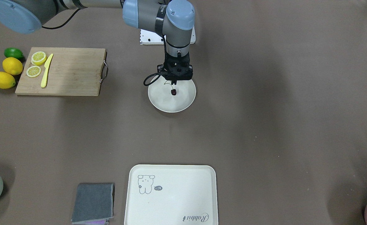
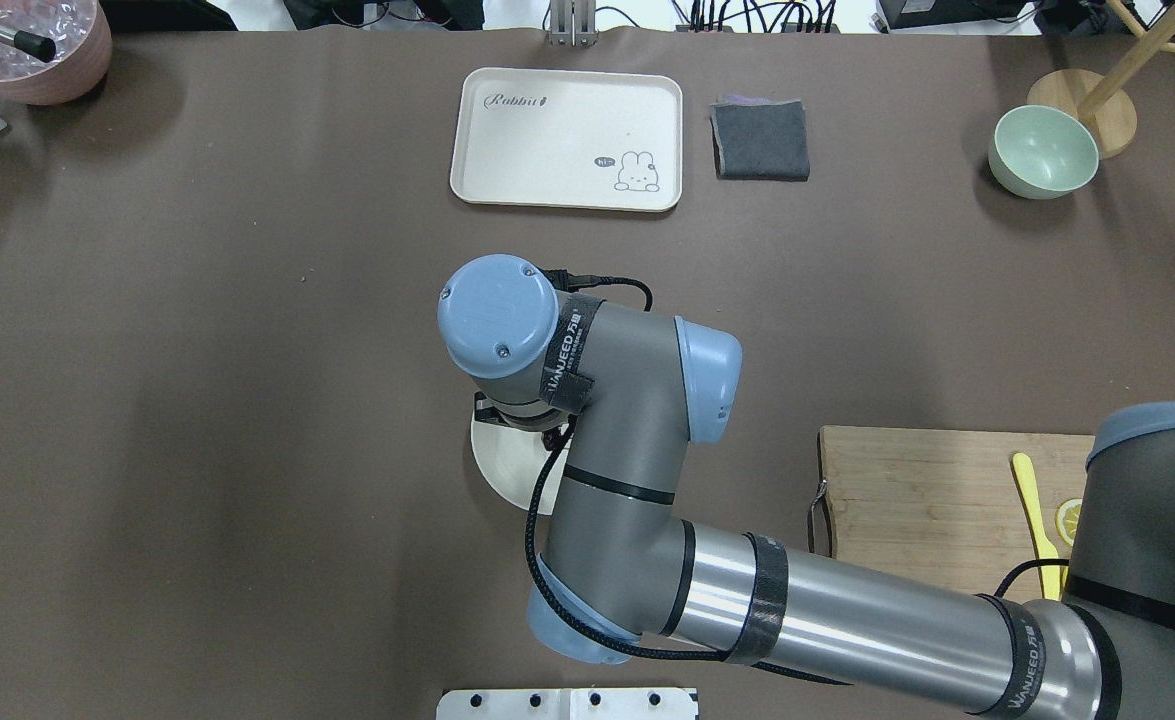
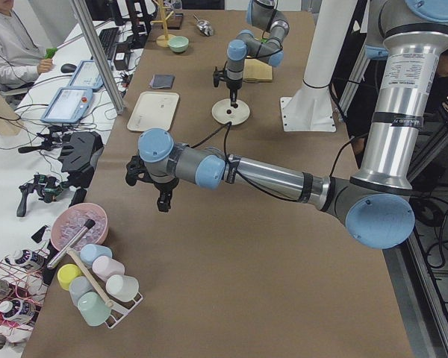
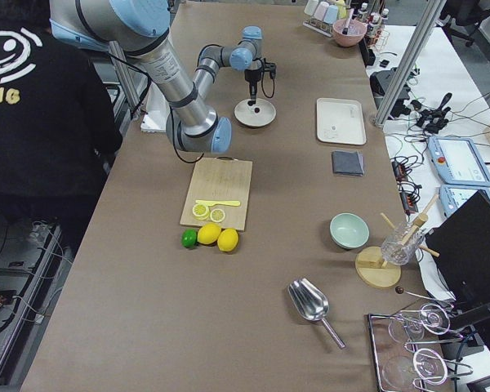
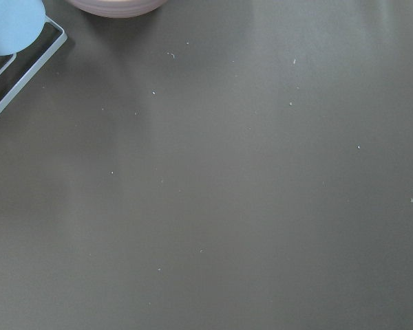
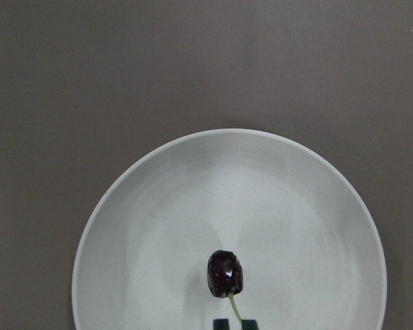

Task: Place red cherry on plate
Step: 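Lower the cherries into the white bowl and open the right gripper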

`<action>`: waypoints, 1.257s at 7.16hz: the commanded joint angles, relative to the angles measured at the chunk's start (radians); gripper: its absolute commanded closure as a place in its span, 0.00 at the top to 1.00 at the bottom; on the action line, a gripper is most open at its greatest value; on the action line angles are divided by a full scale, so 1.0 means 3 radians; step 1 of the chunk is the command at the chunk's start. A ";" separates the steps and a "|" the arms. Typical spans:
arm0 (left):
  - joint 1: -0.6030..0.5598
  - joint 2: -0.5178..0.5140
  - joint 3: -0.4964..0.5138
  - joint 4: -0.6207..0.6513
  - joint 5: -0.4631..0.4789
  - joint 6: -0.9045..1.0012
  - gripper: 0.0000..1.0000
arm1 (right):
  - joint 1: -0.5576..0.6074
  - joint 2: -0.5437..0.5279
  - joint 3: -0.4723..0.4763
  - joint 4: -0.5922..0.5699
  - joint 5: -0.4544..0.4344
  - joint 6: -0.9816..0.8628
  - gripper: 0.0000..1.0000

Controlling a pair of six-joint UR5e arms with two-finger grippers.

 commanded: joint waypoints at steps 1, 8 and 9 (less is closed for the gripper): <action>0.0003 -0.0055 0.0058 0.0003 -0.0002 -0.0002 0.98 | -0.0017 -0.0017 -0.0010 0.0011 -0.0025 0.0024 0.99; 0.0008 -0.0209 0.0206 0.0019 -0.0038 0.0003 0.98 | 0.0900 -0.0430 0.1349 -0.1170 0.0689 -0.0677 1.00; -0.0002 -0.0183 0.0186 0.0024 -0.0048 0.0008 0.98 | 0.1212 -0.0725 0.1396 -0.1160 0.0817 -0.1147 1.00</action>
